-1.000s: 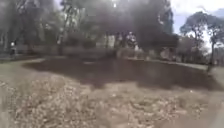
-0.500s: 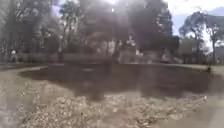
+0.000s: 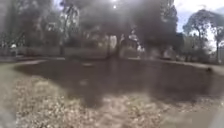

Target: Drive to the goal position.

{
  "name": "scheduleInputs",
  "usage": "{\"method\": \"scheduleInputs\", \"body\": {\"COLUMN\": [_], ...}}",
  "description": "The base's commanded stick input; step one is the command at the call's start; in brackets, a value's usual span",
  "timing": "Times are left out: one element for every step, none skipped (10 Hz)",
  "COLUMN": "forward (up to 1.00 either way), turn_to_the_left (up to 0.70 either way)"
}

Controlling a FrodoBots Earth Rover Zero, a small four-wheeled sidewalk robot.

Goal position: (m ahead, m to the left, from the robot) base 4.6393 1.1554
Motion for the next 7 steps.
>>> {"method": "scheduleInputs", "body": {"forward": [0.85, 0.85, 0.85, 0.85, 0.85, 0.85, 0.85], "turn_to_the_left": [0.0, 0.0, 0.0, 0.0, 0.0, 0.0, 0.0]}}
